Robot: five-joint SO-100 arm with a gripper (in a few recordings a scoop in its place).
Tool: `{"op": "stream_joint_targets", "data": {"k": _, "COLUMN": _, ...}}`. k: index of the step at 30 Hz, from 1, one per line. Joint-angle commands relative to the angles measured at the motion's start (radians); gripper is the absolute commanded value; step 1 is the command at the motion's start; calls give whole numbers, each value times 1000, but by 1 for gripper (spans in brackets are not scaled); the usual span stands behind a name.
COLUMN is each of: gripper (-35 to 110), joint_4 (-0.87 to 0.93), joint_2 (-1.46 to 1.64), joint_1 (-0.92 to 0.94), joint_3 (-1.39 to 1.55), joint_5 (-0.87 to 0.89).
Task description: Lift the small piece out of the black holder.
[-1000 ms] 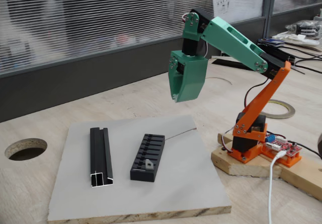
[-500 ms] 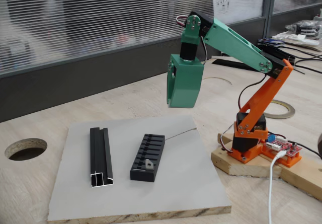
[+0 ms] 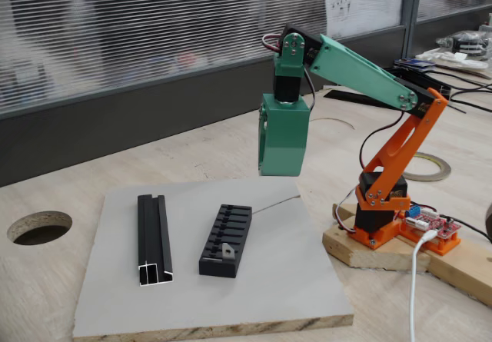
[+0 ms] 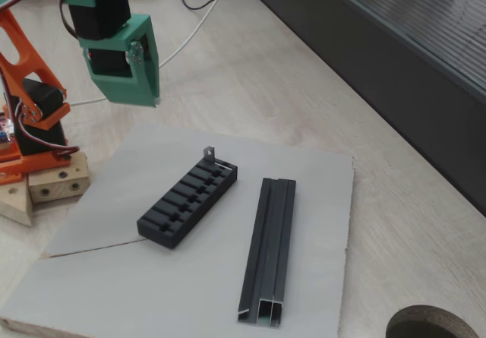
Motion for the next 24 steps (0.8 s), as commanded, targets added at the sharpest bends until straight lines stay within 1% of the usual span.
{"op": "stream_joint_targets", "data": {"k": 1, "gripper": 5, "joint_4": 6, "joint_2": -15, "joint_1": -9, "joint_3": 2, "joint_5": 23}}
{"op": "stream_joint_targets", "data": {"k": 5, "gripper": 5, "joint_4": -6, "joint_2": -121, "joint_1": -20, "joint_3": 2, "joint_5": 15}}
{"op": "stream_joint_targets", "data": {"k": 8, "gripper": 5, "joint_4": -75, "joint_2": -172, "joint_1": -21, "joint_3": -5, "joint_5": 15}}
{"op": "stream_joint_targets", "data": {"k": 11, "gripper": 5, "joint_4": -161, "joint_2": -164, "joint_1": -21, "joint_3": -8, "joint_5": 26}}
{"op": "stream_joint_targets", "data": {"k": 14, "gripper": 5, "joint_4": -209, "joint_2": -160, "joint_1": -12, "joint_3": -9, "joint_5": 26}}
{"op": "stream_joint_targets", "data": {"k": 24, "gripper": 4, "joint_4": -218, "joint_2": -156, "joint_1": -9, "joint_3": -12, "joint_5": 25}}
